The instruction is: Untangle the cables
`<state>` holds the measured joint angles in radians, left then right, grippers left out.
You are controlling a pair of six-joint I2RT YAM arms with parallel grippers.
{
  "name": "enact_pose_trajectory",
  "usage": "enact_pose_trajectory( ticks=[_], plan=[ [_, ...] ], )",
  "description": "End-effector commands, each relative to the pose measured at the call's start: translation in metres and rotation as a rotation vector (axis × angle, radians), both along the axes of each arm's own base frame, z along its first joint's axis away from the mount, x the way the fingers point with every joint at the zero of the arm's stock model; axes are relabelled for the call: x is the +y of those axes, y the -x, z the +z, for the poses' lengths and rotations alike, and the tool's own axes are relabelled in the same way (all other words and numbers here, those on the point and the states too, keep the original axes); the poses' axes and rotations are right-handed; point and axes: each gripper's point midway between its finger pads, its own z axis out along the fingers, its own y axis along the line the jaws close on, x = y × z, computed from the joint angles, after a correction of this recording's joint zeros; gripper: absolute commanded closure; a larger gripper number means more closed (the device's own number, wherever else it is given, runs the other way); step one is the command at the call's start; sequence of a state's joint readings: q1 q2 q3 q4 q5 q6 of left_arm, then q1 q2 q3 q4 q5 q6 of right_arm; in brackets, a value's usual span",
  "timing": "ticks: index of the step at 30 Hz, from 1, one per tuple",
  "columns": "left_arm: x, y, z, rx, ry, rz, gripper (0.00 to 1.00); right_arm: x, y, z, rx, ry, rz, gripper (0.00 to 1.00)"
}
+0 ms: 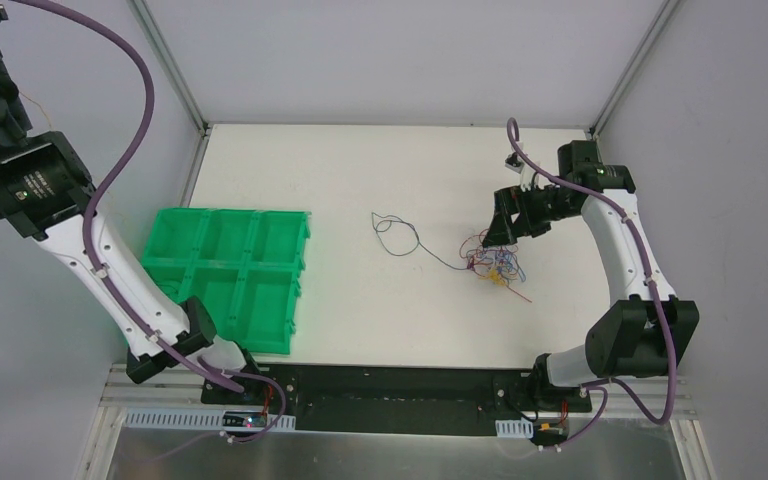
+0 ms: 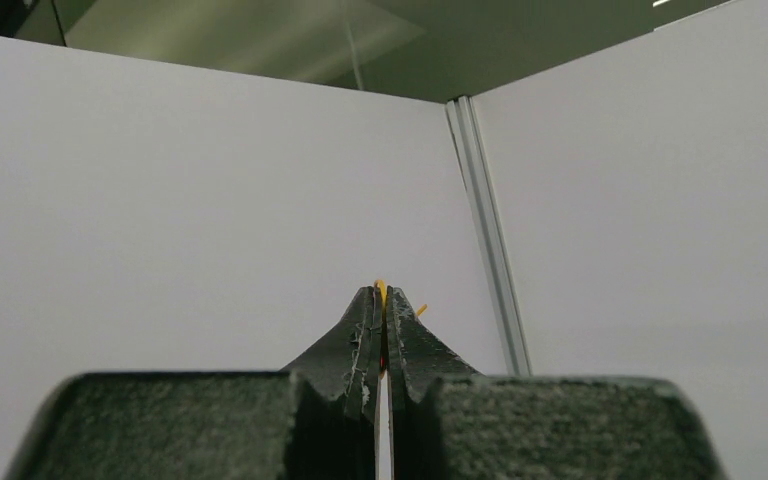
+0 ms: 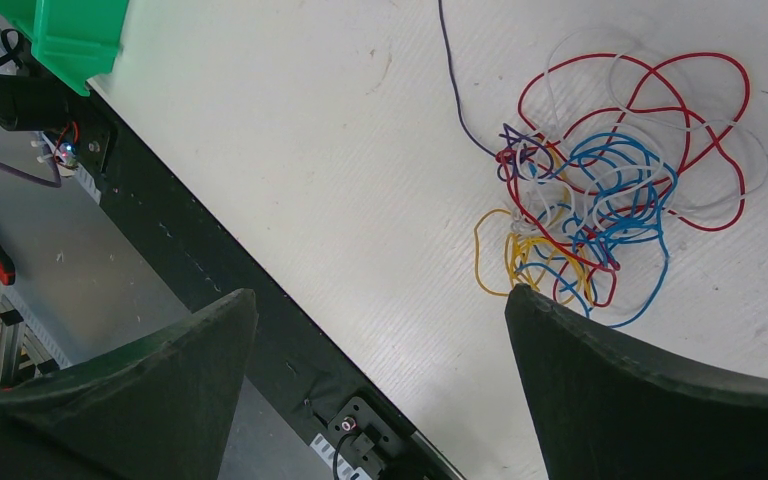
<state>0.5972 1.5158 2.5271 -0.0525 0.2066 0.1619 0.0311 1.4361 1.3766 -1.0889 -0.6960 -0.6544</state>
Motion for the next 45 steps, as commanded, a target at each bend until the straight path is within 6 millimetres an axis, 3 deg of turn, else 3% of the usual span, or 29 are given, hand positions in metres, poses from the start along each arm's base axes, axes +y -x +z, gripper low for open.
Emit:
enact_pose_trajectory(
  ticks=[1,5,8,11,14,18,24,35,41,45],
  plan=[
    [-0.035,0.045,0.034,-0.175,-0.078,-0.06,1.0,0.005,-0.002,0.008,-0.011,-0.017,0.008,0.01],
    [-0.049,0.052,0.039,-0.194,-0.057,-0.14,1.0,0.013,-0.003,0.017,-0.03,-0.058,0.026,0.01],
    [-0.07,0.057,0.042,-0.214,-0.02,-0.292,1.0,0.027,-0.004,0.035,-0.075,-0.129,0.055,0.01],
    [-0.099,0.052,0.035,-0.181,0.009,-0.51,1.0,0.053,-0.015,0.064,-0.209,-0.22,0.078,0.01],
    [-0.113,0.05,0.034,-0.174,0.06,-0.656,1.0,0.082,-0.024,0.097,-0.321,-0.307,0.106,0.01],
    [-0.111,0.036,0.021,-0.115,0.1,-0.682,1.0,0.113,-0.021,0.119,-0.359,-0.35,0.164,0.01],
    [-0.082,0.002,-0.019,0.011,0.152,-0.569,1.0,0.123,-0.018,0.106,-0.302,-0.337,0.177,0.01],
    [-0.058,-0.02,-0.031,0.038,0.157,-0.494,1.0,0.118,-0.012,0.089,-0.279,-0.297,0.177,0.01],
    [-0.038,-0.042,-0.058,0.097,0.184,-0.439,1.0,0.119,-0.011,0.085,-0.26,-0.294,0.176,0.01],
    [-0.031,-0.046,-0.072,0.122,0.176,-0.402,1.0,0.118,-0.01,0.082,-0.253,-0.289,0.175,0.01]
  ],
)
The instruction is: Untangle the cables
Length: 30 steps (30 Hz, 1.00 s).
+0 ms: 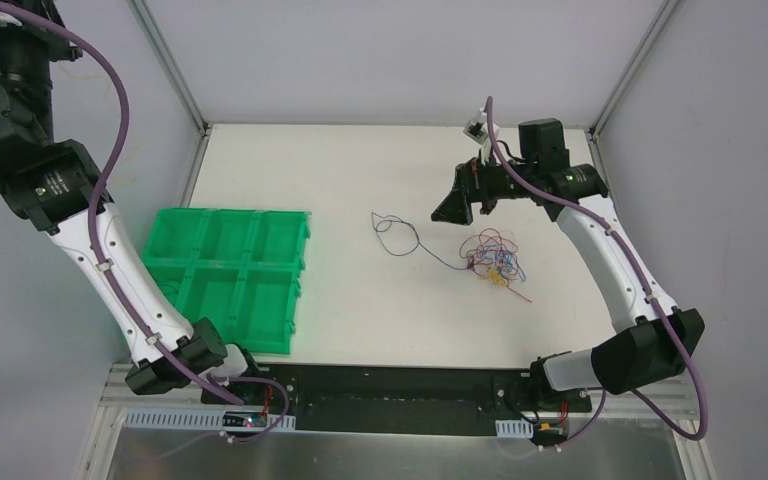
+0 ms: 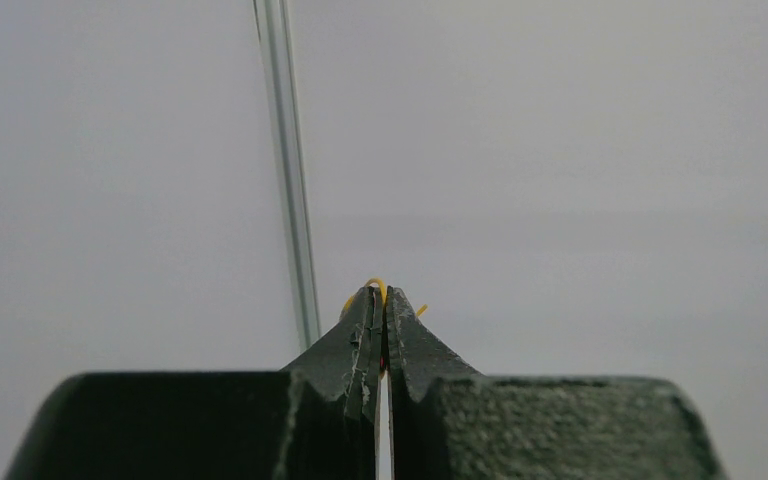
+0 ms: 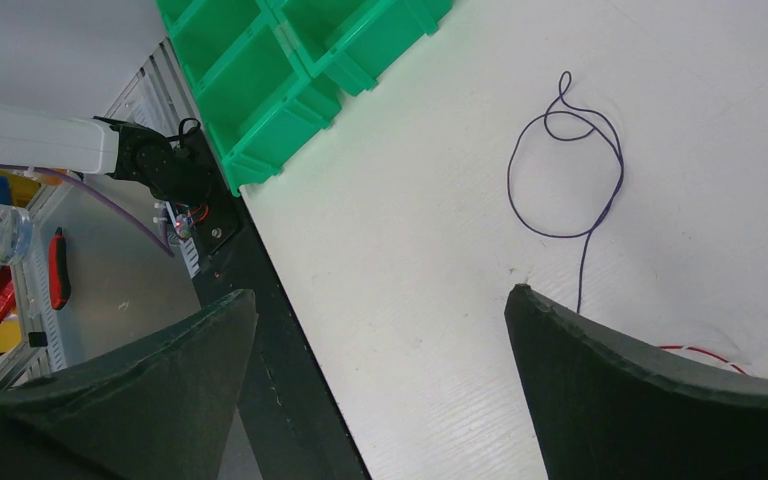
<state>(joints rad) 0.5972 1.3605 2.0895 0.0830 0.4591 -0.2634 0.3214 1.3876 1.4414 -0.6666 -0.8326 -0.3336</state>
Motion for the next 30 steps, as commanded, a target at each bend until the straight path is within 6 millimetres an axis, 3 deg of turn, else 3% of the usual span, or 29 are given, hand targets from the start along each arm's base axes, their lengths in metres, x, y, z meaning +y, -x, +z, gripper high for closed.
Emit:
enact_pose_trajectory(
  ticks=[1,11,30],
  plan=[
    [0.002,0.011,0.004,-0.033,-0.074,0.071,1.0,0.001,0.005,-0.004,0.01,0.005,0.012,0.01],
    [0.024,0.007,-0.006,-0.004,-0.082,0.184,1.0,-0.001,0.007,-0.014,0.03,0.029,0.015,0.01],
    [0.023,-0.017,-0.055,0.099,-0.028,0.089,1.0,-0.005,0.01,-0.023,0.042,0.054,0.017,0.01]
  ],
)
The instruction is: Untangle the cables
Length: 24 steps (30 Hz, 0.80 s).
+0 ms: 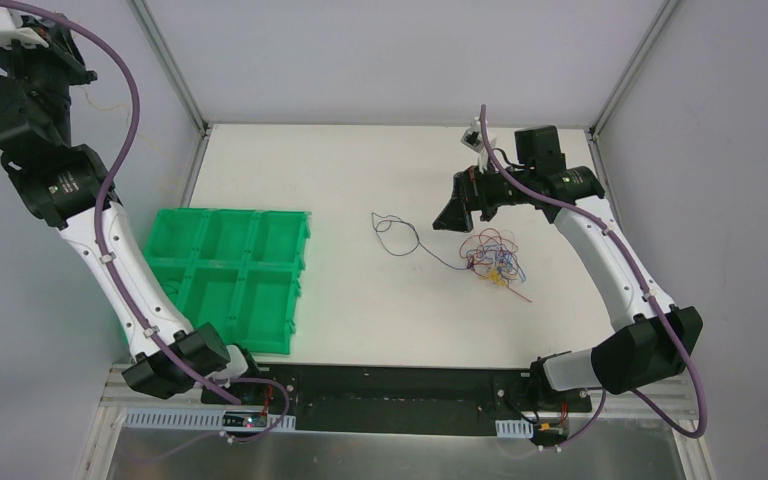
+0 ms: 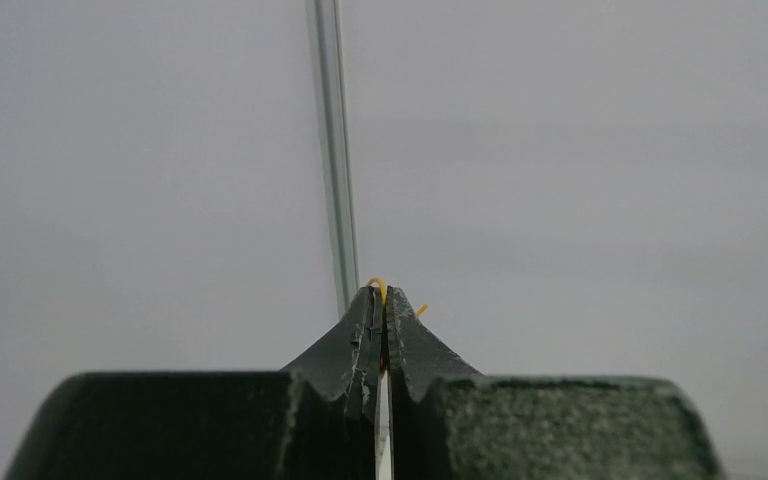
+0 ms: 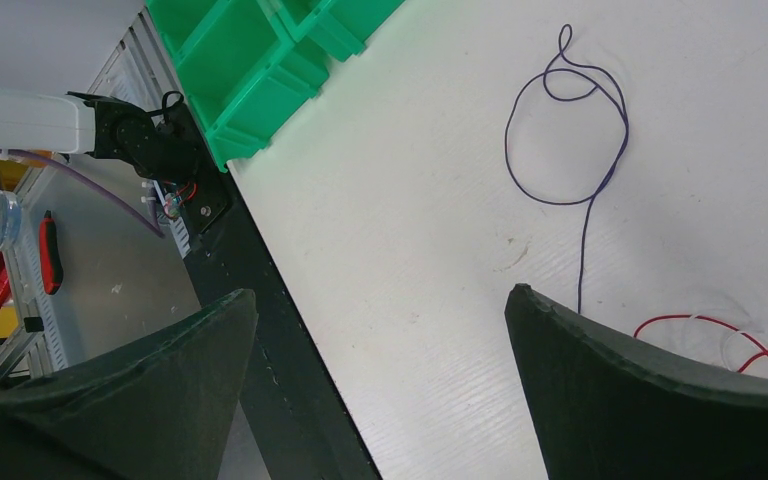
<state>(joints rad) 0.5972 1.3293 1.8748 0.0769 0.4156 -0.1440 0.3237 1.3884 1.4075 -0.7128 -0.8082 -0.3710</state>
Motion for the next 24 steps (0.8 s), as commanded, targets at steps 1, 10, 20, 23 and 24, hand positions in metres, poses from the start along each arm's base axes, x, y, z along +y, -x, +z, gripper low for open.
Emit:
enact_pose_trajectory(
  ticks=[1,10,20,23,24],
  plan=[
    [-0.013,0.018,0.01,-0.044,-0.056,-0.006,1.0,0.001,0.003,-0.003,0.004,0.004,0.013,0.01],
    [0.0,0.014,-0.028,0.033,-0.106,0.071,1.0,0.001,0.002,-0.005,0.012,0.006,0.012,0.01],
    [-0.002,0.014,-0.012,0.007,-0.114,0.058,1.0,0.0,0.005,-0.008,0.02,0.013,0.013,0.01],
    [-0.001,0.014,-0.013,0.015,-0.113,0.061,1.0,-0.001,0.005,-0.009,0.02,0.016,0.011,0.01],
    [-0.001,0.013,-0.016,0.023,-0.113,0.062,1.0,-0.001,0.005,-0.009,0.018,0.017,0.012,0.01]
  ],
)
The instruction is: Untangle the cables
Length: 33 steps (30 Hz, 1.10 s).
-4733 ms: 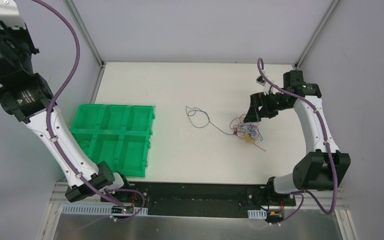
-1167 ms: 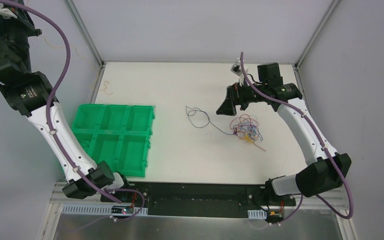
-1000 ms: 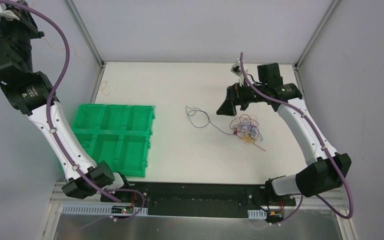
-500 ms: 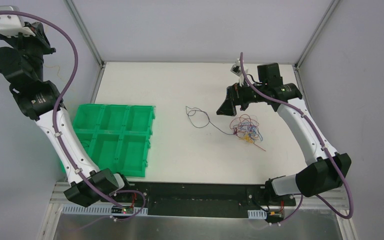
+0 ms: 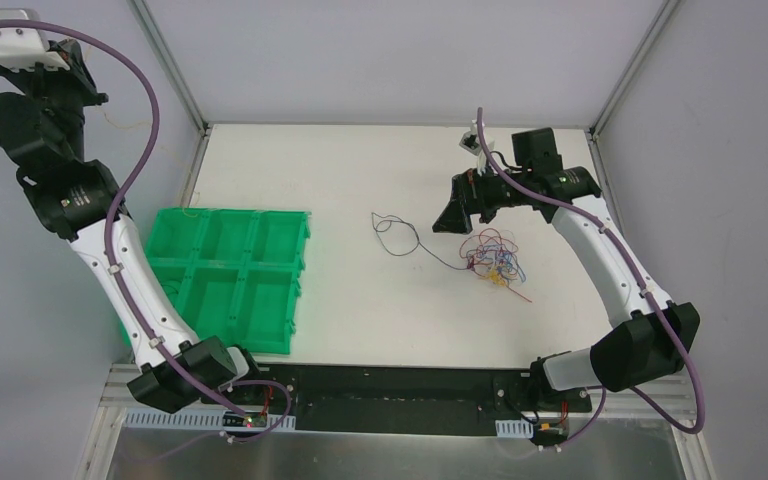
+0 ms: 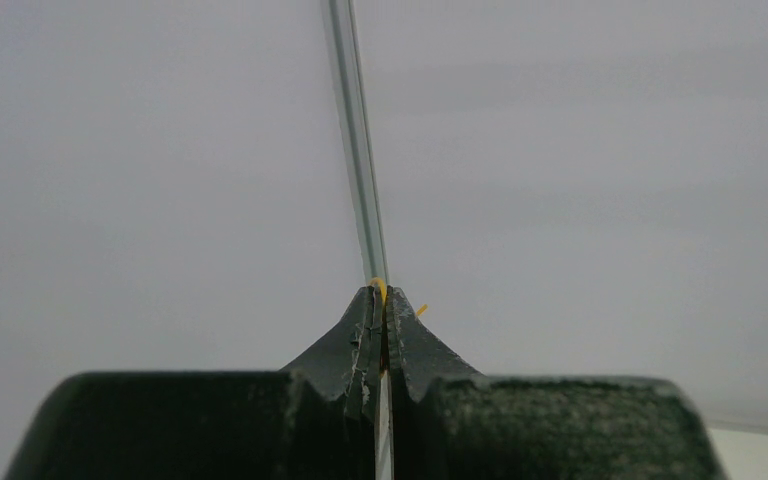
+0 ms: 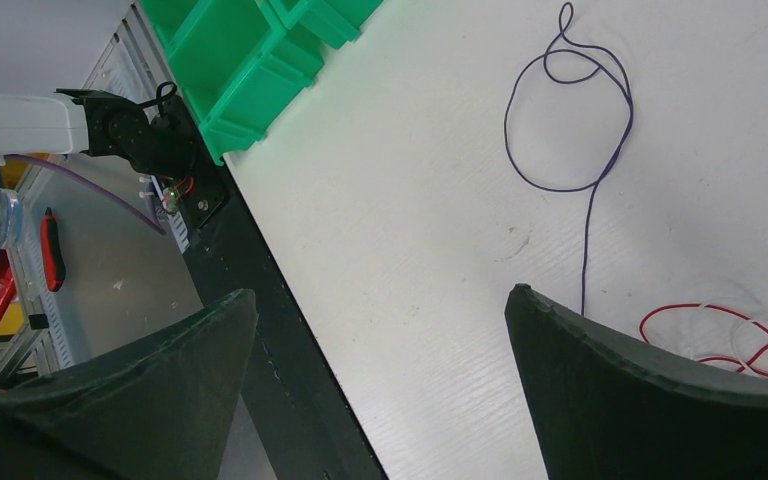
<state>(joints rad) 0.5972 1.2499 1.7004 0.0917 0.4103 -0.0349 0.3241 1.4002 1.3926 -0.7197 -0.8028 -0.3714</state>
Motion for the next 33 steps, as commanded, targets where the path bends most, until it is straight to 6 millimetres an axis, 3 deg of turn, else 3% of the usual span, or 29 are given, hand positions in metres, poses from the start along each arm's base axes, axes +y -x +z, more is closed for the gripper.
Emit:
enact_pose_trajectory(
  ticks=[1,12,16,27,33],
  plan=[
    [-0.006,0.012,0.021,-0.05,-0.062,0.008,1.0,0.0,0.004,0.001,-0.013,0.004,0.014,0.01],
    [0.002,0.014,-0.009,0.035,-0.068,0.064,1.0,-0.001,0.004,-0.001,-0.016,0.013,0.016,0.01],
    [0.012,0.016,-0.033,0.106,-0.059,0.118,1.0,-0.002,0.005,-0.001,-0.013,0.015,0.016,0.01],
    [0.048,0.013,-0.189,0.438,0.026,0.198,1.0,-0.007,0.012,-0.008,-0.008,0.036,0.017,0.01],
    [0.041,0.016,-0.262,0.599,0.056,0.129,1.0,-0.011,0.017,-0.014,-0.011,0.059,0.015,0.01]
  ],
)
